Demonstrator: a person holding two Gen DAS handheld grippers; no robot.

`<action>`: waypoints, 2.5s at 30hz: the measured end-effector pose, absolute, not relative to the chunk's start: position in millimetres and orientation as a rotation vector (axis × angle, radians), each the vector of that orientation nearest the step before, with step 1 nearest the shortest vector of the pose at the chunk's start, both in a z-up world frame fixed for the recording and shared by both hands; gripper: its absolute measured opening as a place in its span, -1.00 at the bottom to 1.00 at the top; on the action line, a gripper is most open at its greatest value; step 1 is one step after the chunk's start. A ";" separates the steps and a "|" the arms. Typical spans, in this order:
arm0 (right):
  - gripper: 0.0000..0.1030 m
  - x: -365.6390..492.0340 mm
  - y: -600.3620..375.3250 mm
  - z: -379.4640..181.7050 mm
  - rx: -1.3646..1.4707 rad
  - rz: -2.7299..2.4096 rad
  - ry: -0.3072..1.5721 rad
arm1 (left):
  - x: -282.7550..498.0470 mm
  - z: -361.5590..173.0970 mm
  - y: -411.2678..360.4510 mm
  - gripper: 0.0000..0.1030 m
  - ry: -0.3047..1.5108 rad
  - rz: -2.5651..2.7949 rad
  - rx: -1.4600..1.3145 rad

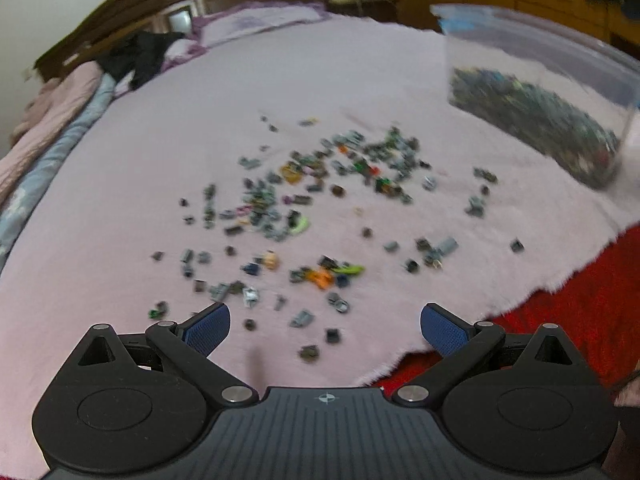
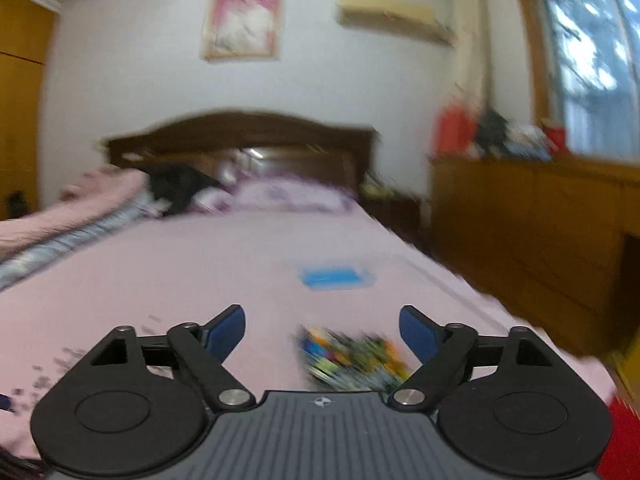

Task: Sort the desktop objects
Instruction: 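Move both open tools back over the scattered bricks, then close the left tool on a grey brick while the right tool grasps another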

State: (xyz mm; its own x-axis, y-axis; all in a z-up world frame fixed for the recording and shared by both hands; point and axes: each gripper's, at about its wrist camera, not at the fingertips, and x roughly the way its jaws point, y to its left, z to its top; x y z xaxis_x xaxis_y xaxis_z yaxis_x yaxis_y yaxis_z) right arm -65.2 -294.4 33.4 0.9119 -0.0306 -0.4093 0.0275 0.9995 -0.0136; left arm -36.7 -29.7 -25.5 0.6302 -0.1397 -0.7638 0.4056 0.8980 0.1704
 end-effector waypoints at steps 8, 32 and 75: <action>0.79 -71.3 -221.1 29.7 -0.139 0.306 0.489 | -33.1 -31.9 -20.3 0.91 0.827 -0.342 0.259; 1.00 -27.2 -222.5 -64.1 -0.063 0.291 1.016 | -21.5 -30.3 -30.4 -0.02 0.789 -0.597 0.510; 0.40 -21.4 -218.1 -35.6 -0.106 0.382 0.805 | -25.7 2.7 24.8 -0.83 0.751 -0.537 0.156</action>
State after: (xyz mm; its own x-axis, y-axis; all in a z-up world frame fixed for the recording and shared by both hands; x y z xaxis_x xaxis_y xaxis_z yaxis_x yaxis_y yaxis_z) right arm -21.4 -218.1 -35.6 0.6292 0.2929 -0.7199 -0.3724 0.9266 0.0514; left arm -25.7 24.8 2.7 0.6039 -0.4078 -0.6848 0.5166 0.8545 -0.0533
